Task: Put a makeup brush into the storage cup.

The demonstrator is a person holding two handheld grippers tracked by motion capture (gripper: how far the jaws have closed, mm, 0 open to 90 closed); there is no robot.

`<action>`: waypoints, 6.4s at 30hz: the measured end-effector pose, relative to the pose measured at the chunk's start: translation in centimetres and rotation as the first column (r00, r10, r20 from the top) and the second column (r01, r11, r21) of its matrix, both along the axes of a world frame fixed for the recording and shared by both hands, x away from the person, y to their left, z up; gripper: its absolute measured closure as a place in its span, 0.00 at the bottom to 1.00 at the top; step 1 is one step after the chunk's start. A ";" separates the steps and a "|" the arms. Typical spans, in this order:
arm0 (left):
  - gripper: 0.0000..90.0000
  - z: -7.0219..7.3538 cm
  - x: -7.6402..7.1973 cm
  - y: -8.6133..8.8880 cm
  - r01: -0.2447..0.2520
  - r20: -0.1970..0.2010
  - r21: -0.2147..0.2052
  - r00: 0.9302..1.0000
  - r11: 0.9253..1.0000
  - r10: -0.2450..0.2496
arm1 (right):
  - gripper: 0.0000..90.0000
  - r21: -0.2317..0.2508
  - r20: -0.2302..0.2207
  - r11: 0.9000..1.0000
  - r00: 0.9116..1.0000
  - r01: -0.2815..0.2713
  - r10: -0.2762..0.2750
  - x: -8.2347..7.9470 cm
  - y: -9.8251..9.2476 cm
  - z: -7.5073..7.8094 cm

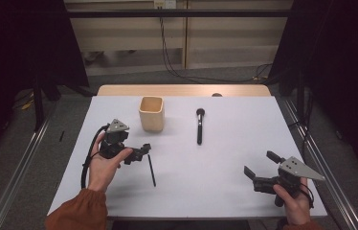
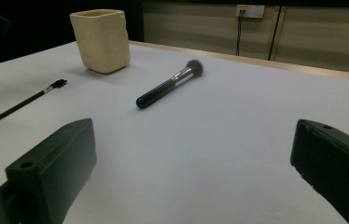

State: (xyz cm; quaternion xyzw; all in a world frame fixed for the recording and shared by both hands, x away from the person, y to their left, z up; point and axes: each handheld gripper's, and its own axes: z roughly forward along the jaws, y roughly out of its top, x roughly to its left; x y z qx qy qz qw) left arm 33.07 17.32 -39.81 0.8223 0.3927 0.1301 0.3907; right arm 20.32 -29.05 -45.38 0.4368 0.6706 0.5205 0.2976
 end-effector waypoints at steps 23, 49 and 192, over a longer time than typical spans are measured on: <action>0.09 -0.7 2.2 -2.2 0.021 -0.282 0.203 0.959 0.979 0.038 | 0.00 -0.001 -0.001 1.000 1.000 -0.005 0.005 0.0 0.0 0.0; 0.07 -2.6 4.7 -4.9 0.015 -0.438 0.384 0.883 0.923 0.168 | 0.00 -0.004 -0.019 1.000 1.000 -0.010 0.010 0.0 0.1 -0.1; 0.96 -0.8 -0.4 0.3 -0.009 0.072 -0.190 0.997 0.982 0.023 | 0.00 -0.010 -0.023 1.000 1.000 -0.014 0.014 0.2 0.3 -0.2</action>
